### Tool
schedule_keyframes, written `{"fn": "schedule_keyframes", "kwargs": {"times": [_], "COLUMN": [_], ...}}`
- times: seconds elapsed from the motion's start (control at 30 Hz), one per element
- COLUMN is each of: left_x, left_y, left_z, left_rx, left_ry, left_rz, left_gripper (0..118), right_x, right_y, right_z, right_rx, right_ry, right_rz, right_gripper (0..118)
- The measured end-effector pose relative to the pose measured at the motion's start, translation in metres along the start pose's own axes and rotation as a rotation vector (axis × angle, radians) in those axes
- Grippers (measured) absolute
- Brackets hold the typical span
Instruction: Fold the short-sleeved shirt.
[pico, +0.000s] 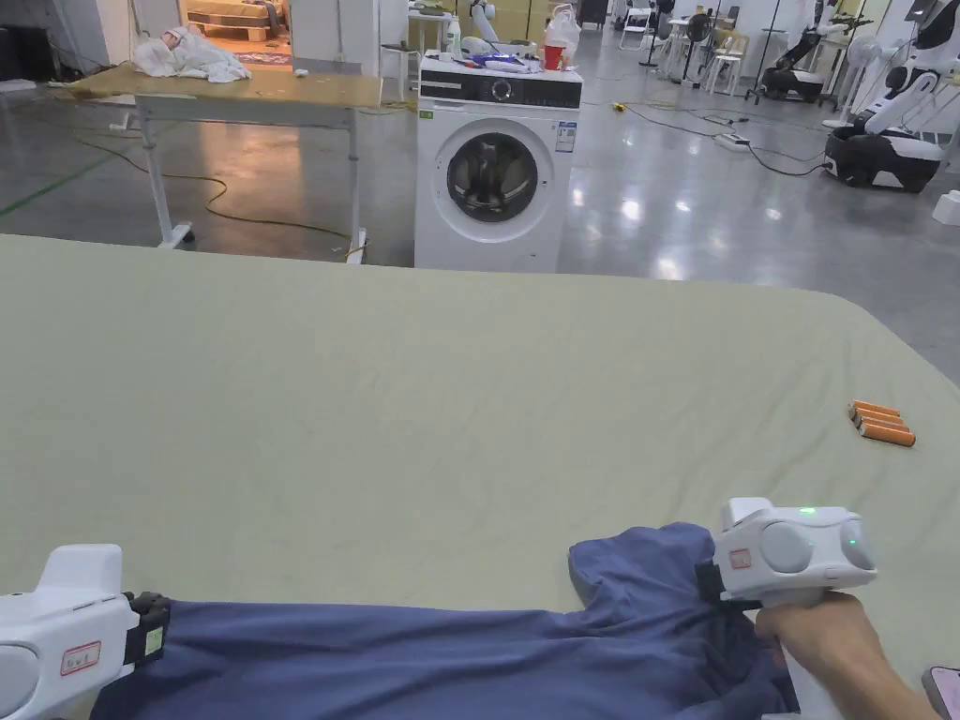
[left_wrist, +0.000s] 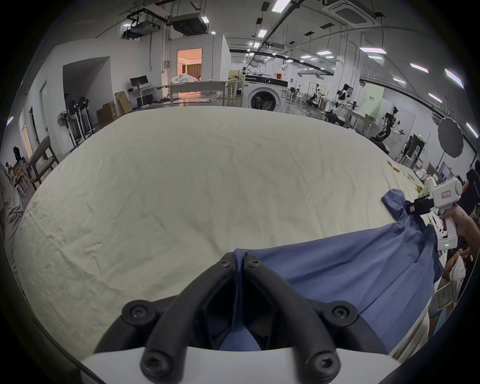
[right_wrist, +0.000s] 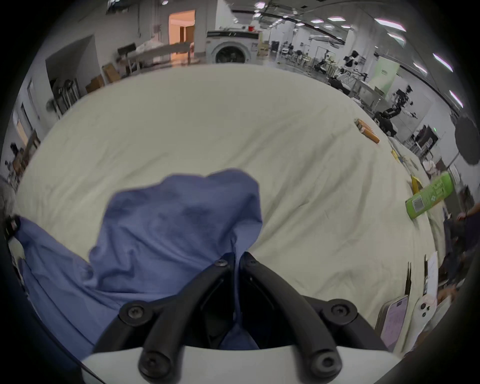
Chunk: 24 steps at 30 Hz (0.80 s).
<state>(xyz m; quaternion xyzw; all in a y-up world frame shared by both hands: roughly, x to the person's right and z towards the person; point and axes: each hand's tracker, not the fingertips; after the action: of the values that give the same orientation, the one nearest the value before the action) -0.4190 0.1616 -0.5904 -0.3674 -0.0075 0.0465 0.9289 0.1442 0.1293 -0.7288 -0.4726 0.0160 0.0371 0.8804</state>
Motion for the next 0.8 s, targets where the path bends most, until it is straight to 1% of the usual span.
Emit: {"fn": "schedule_keyframes", "kwargs": {"times": [0.03,0.1,0.2,0.27,0.33,0.47,0.63,0.8], "left_x": [-0.001,-0.004,-0.009,-0.014,-0.020,-0.030,-0.045,-0.052], "left_y": [0.001,0.003,0.003,0.000,-0.003,-0.019,-0.048,-0.078], "left_z": [0.003,0.009,0.022,0.034,0.045,0.070,0.092,0.103], "left_rx": [0.005,0.015,0.036,0.058,0.074,0.094,0.097,0.042], "left_ry": [-0.010,-0.026,-0.050,-0.072,-0.086,-0.125,-0.177,-0.182], "left_rz": [0.004,-0.001,-0.006,0.017,0.034,0.038,0.103,0.101], "left_gripper": [1,1,1,1,1,1,2,2], "right_x": [0.005,0.010,0.014,0.017,0.021,0.024,0.023,0.014], "right_y": [-0.002,-0.007,-0.018,-0.031,-0.045,-0.078,-0.123,-0.166], "right_z": [0.011,0.039,0.080,0.107,0.130,0.166,0.195,0.204], "right_rx": [0.037,0.087,0.133,0.175,0.195,0.222,0.204,0.098], "right_ry": [0.020,0.061,0.064,0.081,0.091,0.102,0.106,0.086], "right_rz": [-0.037,-0.057,-0.039,-0.030,-0.034,-0.017,-0.003,0.055], "right_gripper": [1,1,1,1,1,1,1,1]}}
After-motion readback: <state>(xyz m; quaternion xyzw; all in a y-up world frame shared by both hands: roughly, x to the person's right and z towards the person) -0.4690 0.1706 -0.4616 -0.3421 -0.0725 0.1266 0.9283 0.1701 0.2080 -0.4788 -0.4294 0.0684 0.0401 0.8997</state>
